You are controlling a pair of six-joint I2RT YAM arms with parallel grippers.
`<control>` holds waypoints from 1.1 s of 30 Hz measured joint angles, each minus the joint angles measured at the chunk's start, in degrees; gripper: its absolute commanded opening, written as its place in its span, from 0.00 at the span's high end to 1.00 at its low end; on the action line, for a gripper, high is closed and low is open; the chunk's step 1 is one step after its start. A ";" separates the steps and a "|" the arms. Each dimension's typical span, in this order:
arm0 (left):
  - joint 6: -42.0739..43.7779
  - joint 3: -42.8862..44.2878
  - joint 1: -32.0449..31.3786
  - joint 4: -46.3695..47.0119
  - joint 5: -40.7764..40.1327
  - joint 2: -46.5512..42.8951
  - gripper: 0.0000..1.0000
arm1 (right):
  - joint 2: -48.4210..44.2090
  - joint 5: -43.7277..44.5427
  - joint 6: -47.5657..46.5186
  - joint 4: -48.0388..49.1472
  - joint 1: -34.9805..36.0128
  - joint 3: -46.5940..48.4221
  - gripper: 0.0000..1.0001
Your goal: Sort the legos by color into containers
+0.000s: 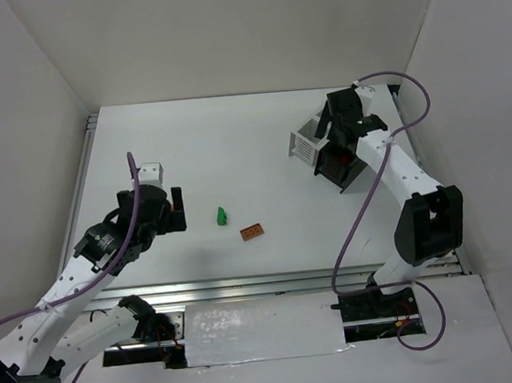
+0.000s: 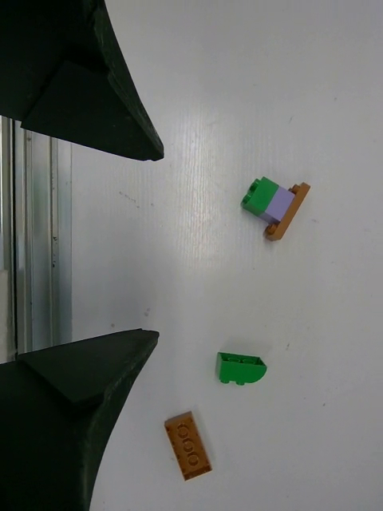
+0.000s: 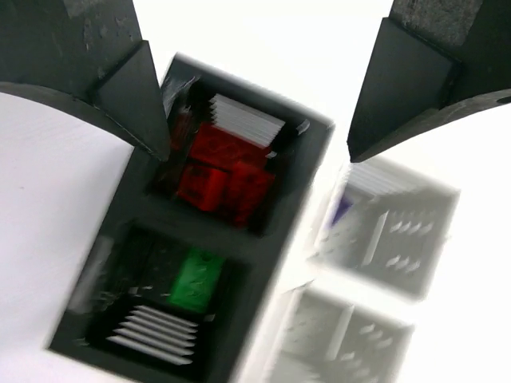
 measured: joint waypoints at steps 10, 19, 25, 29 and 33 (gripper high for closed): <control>-3.23 -0.02 2.51 -1.29 -9.18 -0.96 0.00 | -12.13 -5.31 -1.03 6.54 28.20 -5.95 0.00; -4.57 -0.02 2.51 -2.43 -10.14 1.99 0.00 | -13.20 -16.87 -6.51 13.20 27.80 -11.32 0.00; -4.55 -0.04 2.51 -2.19 -10.14 -0.37 0.01 | -10.71 -22.29 -10.08 12.20 27.80 -10.58 0.00; -4.50 -0.26 2.51 -2.12 -10.03 -0.37 0.00 | -10.71 -28.02 -10.93 12.39 28.59 -10.38 0.00; -4.50 -0.63 2.51 -1.70 -10.03 -0.57 0.00 | -10.27 -30.95 -11.34 11.96 31.06 -9.75 0.00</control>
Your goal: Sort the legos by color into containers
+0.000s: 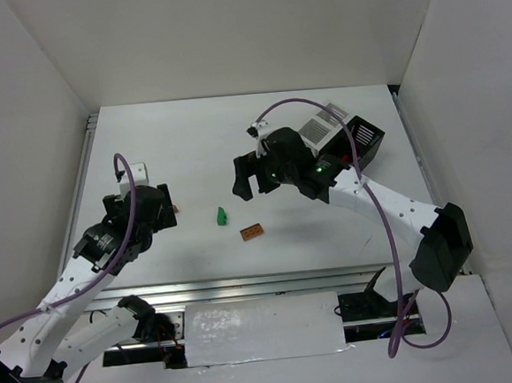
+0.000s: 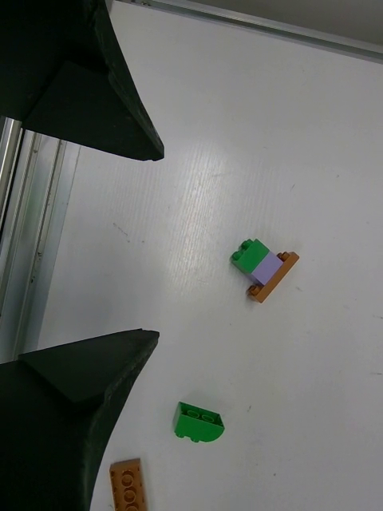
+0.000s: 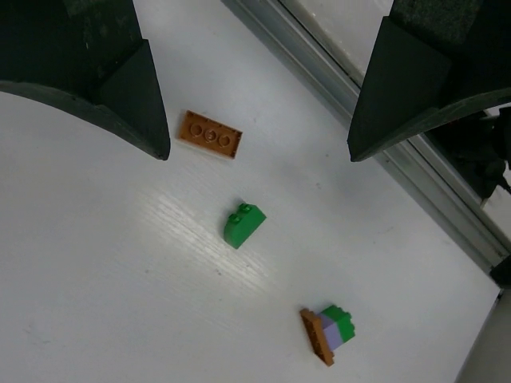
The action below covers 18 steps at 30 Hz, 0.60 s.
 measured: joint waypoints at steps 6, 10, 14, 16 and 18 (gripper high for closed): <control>0.02 -0.33 0.00 0.42 0.00 -0.42 0.00 | 4.17 4.85 2.19 -2.12 5.31 5.25 0.00; 0.04 -0.33 0.00 0.55 0.28 2.14 0.00 | 4.48 10.95 6.51 -4.72 6.21 7.43 0.00; 0.00 -0.33 0.00 0.22 0.39 4.55 0.00 | 4.48 16.46 10.67 -5.77 6.03 8.20 0.00; -0.04 -0.33 0.00 0.13 0.37 4.02 0.00 | 4.48 18.47 12.26 -6.69 6.21 8.17 0.00; -0.20 -0.33 -0.02 0.07 0.26 2.64 0.01 | 4.48 21.09 14.12 -7.74 6.88 8.04 0.00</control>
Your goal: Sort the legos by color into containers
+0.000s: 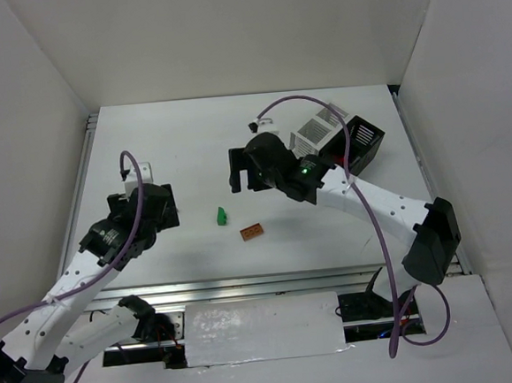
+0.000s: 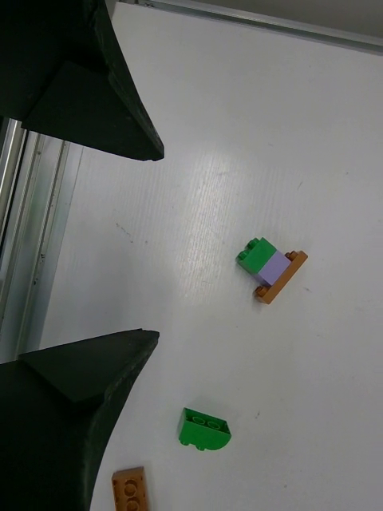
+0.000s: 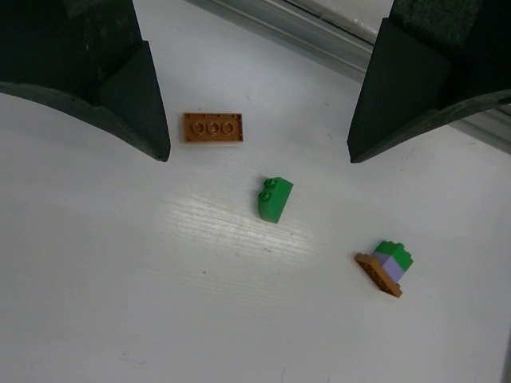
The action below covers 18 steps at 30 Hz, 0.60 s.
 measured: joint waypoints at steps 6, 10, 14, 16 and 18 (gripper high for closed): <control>-1.38 0.02 0.00 -0.98 -1.01 -3.67 0.00 | 1.92 7.48 4.22 -1.90 5.09 -1.90 0.00; -2.38 0.02 -0.11 -1.81 -1.49 -5.20 0.00 | 8.44 10.45 8.50 -4.28 8.83 -1.92 0.00; -2.54 0.02 -0.52 -1.86 -1.31 -9.27 0.01 | 14.97 11.19 14.10 -6.14 10.78 -3.43 0.00; -2.51 0.02 -0.96 -1.84 -1.18 -11.17 0.01 | 16.46 11.26 16.15 -7.15 11.06 -4.07 0.00; -2.54 0.02 -1.53 -1.84 -1.16 -12.79 0.01 | 17.03 11.08 16.96 -7.34 11.15 -4.13 0.00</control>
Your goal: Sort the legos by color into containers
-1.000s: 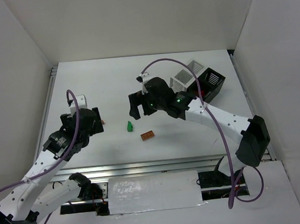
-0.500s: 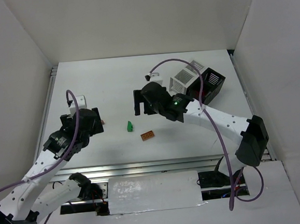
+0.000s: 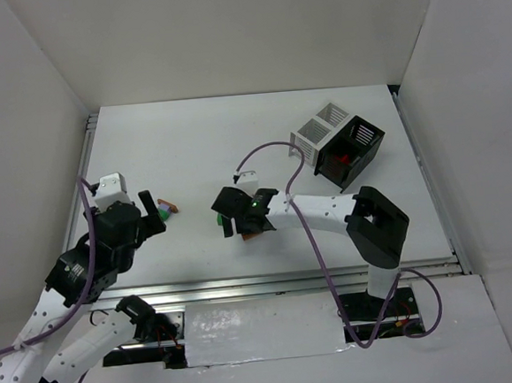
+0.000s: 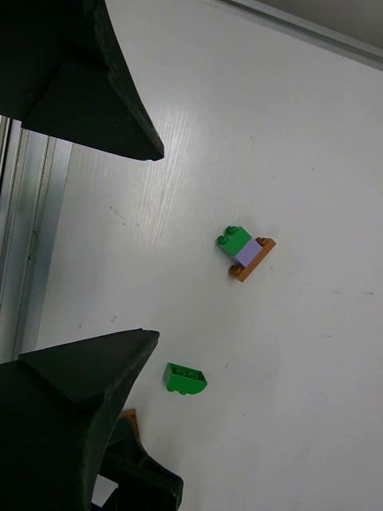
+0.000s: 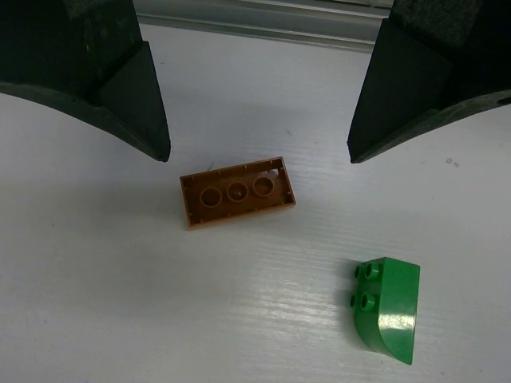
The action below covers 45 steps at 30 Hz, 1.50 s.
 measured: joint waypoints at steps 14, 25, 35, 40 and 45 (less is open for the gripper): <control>-0.22 0.00 -3.63 -0.13 -0.31 -5.25 0.00 | 2.27 -3.37 -8.39 2.16 -0.13 -2.60 0.00; -2.03 0.00 -3.80 -2.08 -2.67 -6.25 0.01 | 14.08 1.62 -5.22 -1.68 -0.50 25.20 0.06; -3.02 0.00 -3.85 -2.23 -3.61 -7.87 0.01 | 25.51 4.11 -3.76 -8.61 -1.66 34.51 0.27; -3.02 0.00 -3.87 -2.21 -3.61 -7.78 0.01 | 26.08 2.82 -2.80 -8.55 -1.92 33.40 0.40; -3.02 0.00 -3.87 -2.21 -3.61 -7.87 0.01 | 26.08 0.20 -2.27 -7.58 -1.92 29.05 0.42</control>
